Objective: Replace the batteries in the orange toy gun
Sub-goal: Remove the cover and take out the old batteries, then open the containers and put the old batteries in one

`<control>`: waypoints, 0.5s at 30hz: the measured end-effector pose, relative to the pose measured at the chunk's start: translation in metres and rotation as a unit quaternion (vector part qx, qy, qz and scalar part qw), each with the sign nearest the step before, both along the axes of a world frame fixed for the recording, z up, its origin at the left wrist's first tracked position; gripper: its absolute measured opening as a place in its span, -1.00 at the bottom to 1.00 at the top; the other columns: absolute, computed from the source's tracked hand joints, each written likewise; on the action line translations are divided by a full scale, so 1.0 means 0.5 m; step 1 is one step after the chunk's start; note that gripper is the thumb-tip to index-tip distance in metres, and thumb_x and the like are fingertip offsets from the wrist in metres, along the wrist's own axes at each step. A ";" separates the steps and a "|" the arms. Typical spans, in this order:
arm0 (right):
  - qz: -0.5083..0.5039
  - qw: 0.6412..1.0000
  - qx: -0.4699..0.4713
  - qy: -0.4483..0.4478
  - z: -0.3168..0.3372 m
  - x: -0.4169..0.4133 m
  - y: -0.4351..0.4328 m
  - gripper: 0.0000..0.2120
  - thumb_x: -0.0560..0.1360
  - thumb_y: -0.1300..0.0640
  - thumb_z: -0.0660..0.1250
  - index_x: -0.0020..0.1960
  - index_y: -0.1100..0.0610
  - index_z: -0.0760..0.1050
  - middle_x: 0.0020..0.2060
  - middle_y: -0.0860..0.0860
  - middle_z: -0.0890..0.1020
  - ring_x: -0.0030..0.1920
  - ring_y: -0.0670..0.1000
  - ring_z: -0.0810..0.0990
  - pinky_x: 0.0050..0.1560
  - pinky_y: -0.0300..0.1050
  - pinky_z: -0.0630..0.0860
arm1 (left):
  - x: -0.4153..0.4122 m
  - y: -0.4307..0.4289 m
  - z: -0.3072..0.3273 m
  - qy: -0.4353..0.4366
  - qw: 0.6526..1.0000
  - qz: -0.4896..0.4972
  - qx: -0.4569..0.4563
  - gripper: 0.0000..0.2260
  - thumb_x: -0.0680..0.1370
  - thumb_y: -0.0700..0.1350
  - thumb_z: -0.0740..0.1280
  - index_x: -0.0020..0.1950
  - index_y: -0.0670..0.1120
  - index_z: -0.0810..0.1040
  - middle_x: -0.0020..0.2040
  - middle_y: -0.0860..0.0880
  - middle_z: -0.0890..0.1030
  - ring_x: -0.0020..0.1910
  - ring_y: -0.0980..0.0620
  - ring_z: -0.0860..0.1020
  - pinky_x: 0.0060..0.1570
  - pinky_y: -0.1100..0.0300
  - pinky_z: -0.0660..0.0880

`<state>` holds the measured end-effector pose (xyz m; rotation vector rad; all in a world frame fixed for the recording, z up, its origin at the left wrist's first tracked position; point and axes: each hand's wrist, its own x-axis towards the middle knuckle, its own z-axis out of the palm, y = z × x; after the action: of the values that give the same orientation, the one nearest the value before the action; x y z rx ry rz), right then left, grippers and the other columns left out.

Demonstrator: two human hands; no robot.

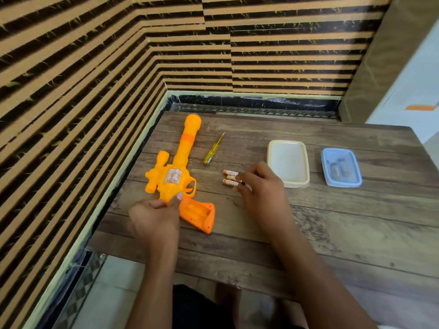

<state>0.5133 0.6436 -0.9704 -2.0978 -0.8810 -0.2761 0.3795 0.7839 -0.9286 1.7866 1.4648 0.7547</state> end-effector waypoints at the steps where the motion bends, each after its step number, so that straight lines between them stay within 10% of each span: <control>1: -0.011 1.000 0.009 -0.011 0.002 0.002 -0.004 -0.89 0.41 0.31 0.51 -0.07 0.25 0.66 -0.12 0.10 0.55 -0.22 0.14 0.58 -0.31 0.11 0.59 | 0.005 -0.003 0.006 0.017 1.000 0.001 0.017 -0.70 0.42 -0.03 0.62 -0.06 -0.23 0.71 -0.15 -0.18 0.72 -0.18 -0.13 0.62 -0.15 0.18 0.36; 5: -0.082 0.995 0.034 -0.044 0.011 0.012 -0.019 -0.93 0.47 0.27 0.48 -0.07 0.26 0.65 -0.11 0.14 0.56 -0.11 0.20 0.57 -0.24 0.13 0.57 | 0.048 -0.019 0.025 -0.039 0.994 -0.072 0.074 -0.77 0.50 -0.04 0.56 0.05 -0.15 0.71 -0.12 -0.07 0.74 -0.12 -0.04 0.71 -0.03 0.09 0.60; 9: -0.171 0.984 -0.005 -0.050 0.020 0.026 -0.043 -0.85 0.40 0.26 0.49 -0.03 0.17 0.67 0.00 0.14 0.60 0.01 0.28 0.54 -0.07 0.15 0.52 | 0.141 -0.040 0.028 -0.124 0.965 -0.229 0.033 -0.87 0.55 -0.09 0.52 0.07 -0.06 0.68 -0.13 0.13 0.68 -0.17 0.33 0.64 -0.18 0.44 0.55; 15: -0.202 0.965 -0.152 0.067 0.029 0.044 -0.070 -0.68 0.41 0.10 0.58 0.15 -0.03 0.72 0.46 0.09 0.46 0.47 0.27 0.32 0.26 0.33 0.30 | 0.241 -0.076 -0.028 -0.141 0.938 -0.316 0.027 -0.89 0.56 -0.13 0.50 0.07 -0.09 0.71 -0.12 0.17 0.68 -0.10 0.27 0.66 -0.12 0.42 0.56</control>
<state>0.5353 0.6084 -0.9558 -2.5450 -0.4261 -0.2150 0.4998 0.7460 -0.9424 1.9367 0.6220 0.6718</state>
